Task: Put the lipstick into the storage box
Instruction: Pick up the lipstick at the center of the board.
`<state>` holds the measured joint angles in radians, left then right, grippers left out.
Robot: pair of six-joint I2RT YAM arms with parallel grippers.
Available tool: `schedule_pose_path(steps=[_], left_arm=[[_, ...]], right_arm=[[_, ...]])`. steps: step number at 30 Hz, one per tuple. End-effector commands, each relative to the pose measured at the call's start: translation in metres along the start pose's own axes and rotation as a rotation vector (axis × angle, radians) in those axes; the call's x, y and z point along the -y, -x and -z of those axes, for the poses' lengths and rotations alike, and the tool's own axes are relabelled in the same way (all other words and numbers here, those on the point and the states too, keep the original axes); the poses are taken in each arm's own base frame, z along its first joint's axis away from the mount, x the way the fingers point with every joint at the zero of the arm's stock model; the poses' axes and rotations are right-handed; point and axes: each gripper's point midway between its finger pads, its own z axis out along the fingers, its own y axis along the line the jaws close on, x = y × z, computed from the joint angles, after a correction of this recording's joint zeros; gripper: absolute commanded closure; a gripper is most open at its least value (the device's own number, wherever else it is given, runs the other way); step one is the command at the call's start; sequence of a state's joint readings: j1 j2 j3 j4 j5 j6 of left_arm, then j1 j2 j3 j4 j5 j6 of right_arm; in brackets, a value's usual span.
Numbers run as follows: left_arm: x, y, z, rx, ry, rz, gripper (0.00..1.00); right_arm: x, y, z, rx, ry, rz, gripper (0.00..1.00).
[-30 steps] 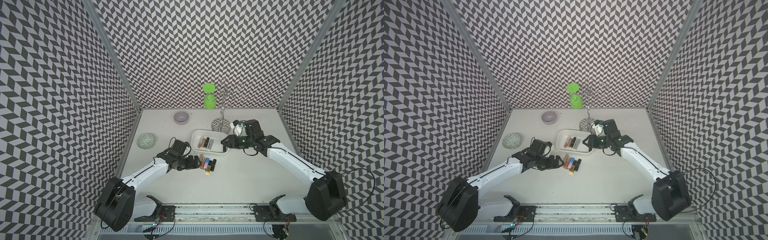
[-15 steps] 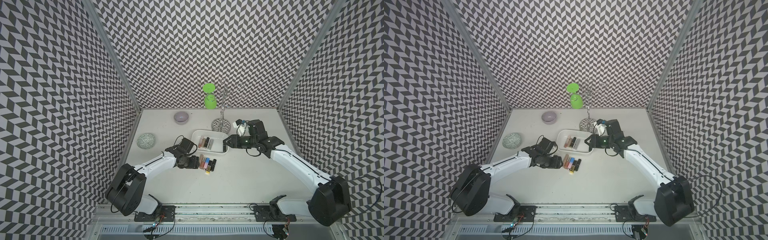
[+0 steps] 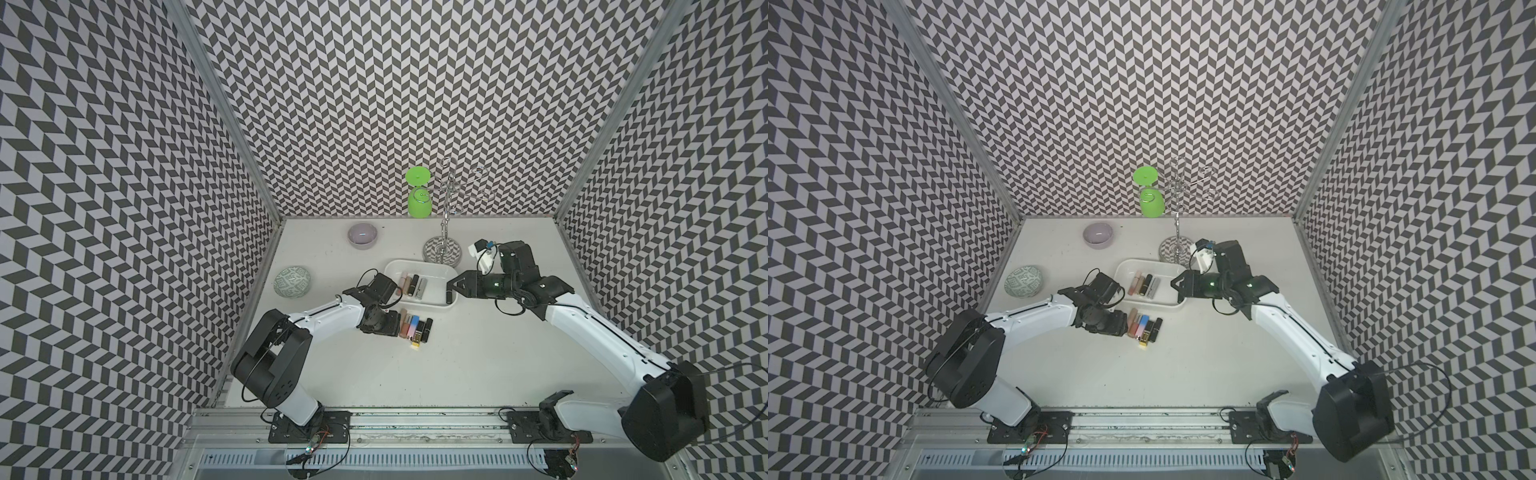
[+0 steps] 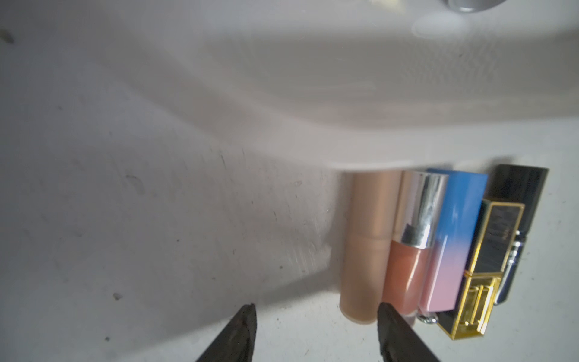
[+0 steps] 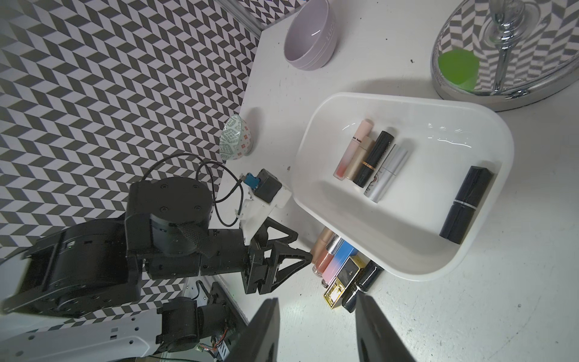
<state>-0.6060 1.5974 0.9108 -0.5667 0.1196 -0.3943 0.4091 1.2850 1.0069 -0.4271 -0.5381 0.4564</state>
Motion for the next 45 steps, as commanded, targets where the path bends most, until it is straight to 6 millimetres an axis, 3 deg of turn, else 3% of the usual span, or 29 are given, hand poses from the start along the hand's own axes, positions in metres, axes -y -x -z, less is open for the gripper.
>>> schedule_pose_path(steps=[1,17,26,29,39,45], left_arm=[[0.003,0.007,0.000,0.003,0.018,-0.048,0.36],[-0.003,0.008,-0.021,-0.062,0.098,-0.116,0.52],[-0.002,-0.005,-0.030,-0.100,0.105,-0.142,0.75],[-0.002,-0.014,-0.031,-0.115,0.096,-0.141,0.76],[0.010,-0.040,-0.015,-0.119,0.011,-0.087,0.84],[0.037,-0.039,0.013,-0.055,-0.157,-0.033,0.84]], right_arm=[[-0.002,0.006,0.004,0.031,0.002,0.010,0.56],[-0.001,0.014,0.003,0.037,0.003,0.015,0.56],[-0.002,0.015,0.006,0.047,0.003,0.014,0.56],[-0.002,0.015,0.008,0.052,0.001,0.013,0.56],[-0.002,0.009,0.007,0.047,0.023,-0.007,0.56],[-0.005,0.008,0.002,0.028,0.059,-0.024,0.51]])
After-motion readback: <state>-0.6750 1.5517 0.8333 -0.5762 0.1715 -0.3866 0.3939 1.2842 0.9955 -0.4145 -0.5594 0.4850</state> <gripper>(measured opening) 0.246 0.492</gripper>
